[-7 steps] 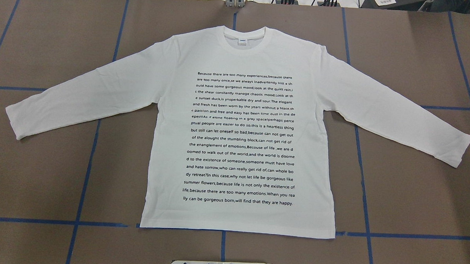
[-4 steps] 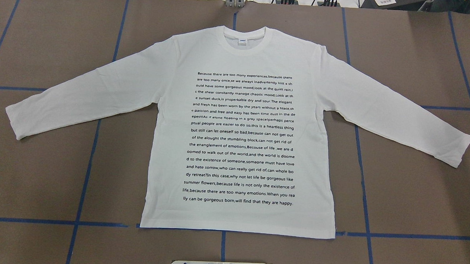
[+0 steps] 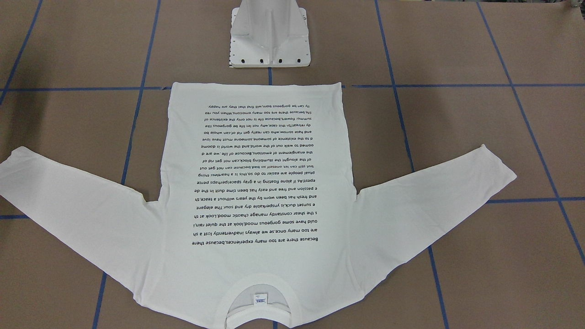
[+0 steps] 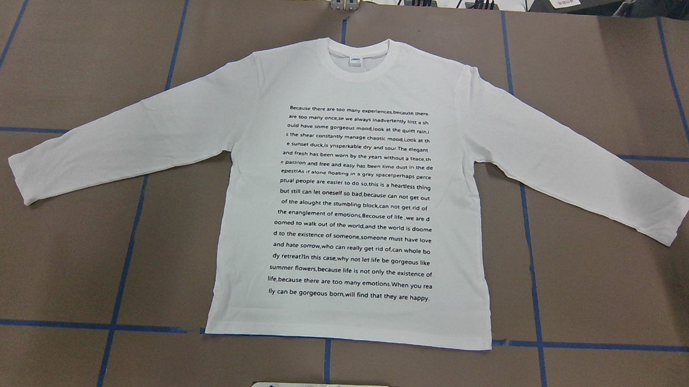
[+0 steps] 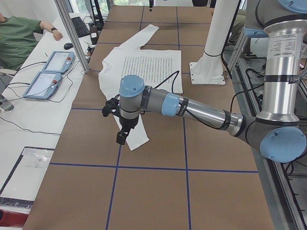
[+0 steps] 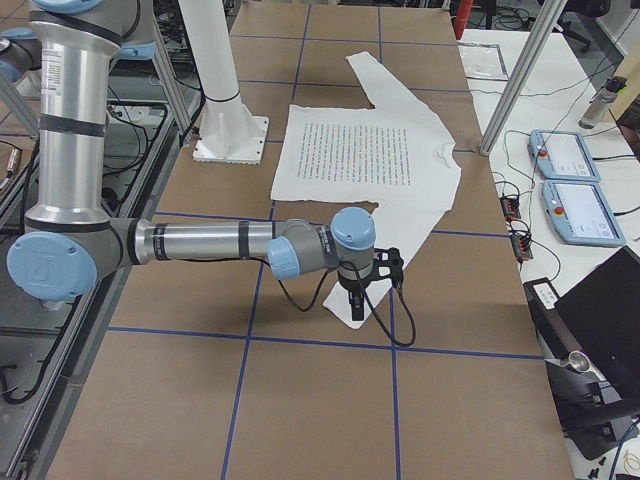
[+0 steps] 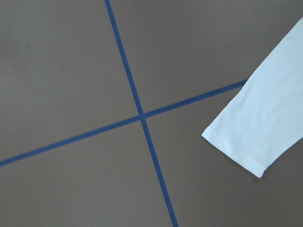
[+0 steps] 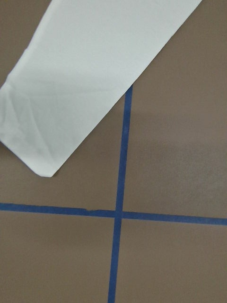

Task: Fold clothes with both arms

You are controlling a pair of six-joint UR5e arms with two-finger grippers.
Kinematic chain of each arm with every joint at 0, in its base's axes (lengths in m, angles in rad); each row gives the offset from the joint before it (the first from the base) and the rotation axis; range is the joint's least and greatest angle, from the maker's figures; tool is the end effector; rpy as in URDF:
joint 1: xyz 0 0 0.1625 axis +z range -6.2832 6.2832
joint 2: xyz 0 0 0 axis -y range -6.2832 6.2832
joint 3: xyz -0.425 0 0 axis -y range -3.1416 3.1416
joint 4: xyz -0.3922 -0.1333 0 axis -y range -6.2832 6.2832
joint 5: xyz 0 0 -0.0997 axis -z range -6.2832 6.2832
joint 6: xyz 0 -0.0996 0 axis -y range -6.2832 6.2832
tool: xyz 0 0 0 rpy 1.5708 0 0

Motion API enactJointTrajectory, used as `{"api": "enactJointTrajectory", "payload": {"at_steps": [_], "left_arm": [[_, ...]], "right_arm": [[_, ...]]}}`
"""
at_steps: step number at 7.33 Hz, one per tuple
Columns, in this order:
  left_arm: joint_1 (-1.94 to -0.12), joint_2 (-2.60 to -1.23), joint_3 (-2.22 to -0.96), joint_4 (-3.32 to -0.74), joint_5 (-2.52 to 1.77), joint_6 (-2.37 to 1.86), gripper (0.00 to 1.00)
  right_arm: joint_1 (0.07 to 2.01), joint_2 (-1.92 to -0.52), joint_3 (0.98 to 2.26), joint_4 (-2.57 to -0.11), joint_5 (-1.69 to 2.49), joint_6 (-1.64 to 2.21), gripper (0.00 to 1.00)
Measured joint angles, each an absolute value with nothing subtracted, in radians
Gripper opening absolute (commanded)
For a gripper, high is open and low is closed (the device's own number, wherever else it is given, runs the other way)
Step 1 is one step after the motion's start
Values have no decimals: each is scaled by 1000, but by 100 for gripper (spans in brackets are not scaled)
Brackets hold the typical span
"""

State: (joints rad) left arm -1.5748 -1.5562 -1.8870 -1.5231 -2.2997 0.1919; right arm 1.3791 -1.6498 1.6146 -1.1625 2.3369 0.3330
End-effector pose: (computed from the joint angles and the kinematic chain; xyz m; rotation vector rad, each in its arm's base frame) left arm -0.0689 -0.4832 0.5178 0.3132 0.6997 0.2712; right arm -0.0279 -0.4809 0.6305 0.1460 -0.8223 -0.0099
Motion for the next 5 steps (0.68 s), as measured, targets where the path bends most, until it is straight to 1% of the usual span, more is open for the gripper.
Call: {"api": "enactJointTrajectory", "payload": {"at_steps": [2, 3, 5], "left_arm": [[-1575, -1556, -1891, -1528, -2301, 193, 100], [-1575, -1555, -1893, -1529, -2301, 193, 100], [-1575, -1554, -1898, -1529, -2302, 193, 100]], "right_arm": [[1301, -1607, 1463, -935, 2330, 507, 88], [1280, -1589, 1407, -877, 2329, 543, 88], [1248, -1577, 1354, -844, 2313, 566, 88]]}}
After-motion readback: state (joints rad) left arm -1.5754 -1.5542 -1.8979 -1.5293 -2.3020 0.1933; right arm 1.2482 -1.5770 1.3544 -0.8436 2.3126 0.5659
